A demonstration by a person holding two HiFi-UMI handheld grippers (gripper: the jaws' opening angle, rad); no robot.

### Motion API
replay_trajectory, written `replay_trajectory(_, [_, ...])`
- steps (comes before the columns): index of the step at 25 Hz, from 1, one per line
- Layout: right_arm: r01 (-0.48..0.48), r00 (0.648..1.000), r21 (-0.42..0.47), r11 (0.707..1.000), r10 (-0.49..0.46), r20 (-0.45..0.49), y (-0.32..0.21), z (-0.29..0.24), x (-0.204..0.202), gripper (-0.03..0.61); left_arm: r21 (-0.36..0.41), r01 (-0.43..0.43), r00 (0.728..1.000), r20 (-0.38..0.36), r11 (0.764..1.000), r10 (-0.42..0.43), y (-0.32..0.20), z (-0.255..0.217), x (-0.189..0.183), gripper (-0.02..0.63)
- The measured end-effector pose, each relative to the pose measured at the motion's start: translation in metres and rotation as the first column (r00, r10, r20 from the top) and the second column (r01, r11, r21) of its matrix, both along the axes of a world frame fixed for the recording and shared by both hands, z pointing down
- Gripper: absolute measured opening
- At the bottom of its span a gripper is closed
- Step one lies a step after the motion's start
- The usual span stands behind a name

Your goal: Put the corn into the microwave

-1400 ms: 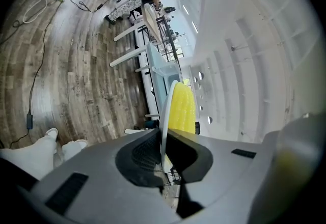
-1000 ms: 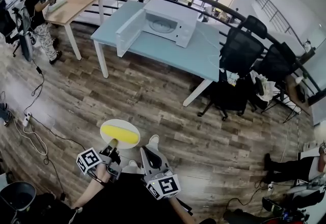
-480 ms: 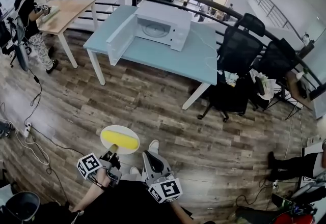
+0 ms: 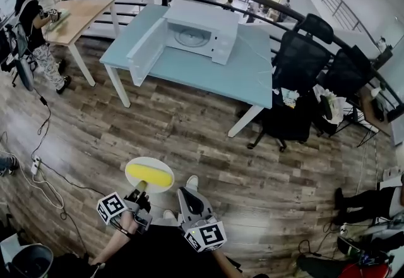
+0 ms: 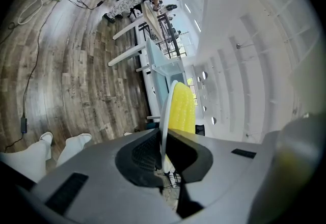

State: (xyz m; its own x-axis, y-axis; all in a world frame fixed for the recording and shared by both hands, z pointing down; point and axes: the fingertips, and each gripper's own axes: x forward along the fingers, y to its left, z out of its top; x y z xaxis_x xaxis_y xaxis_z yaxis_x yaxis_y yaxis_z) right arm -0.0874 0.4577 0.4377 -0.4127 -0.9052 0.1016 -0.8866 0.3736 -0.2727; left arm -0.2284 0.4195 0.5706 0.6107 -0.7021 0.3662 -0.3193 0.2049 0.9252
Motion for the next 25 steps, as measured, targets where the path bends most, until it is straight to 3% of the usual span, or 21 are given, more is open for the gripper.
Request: replay_trajectory(25, [0.006,1.000,-0.041,0.999,-0.006,0.011,-0.130,-0.005,0.063,0.009,-0.027,0.031,0.999,0.018,0.999,-0.031,-0.115,-0.010,0.058,0.023])
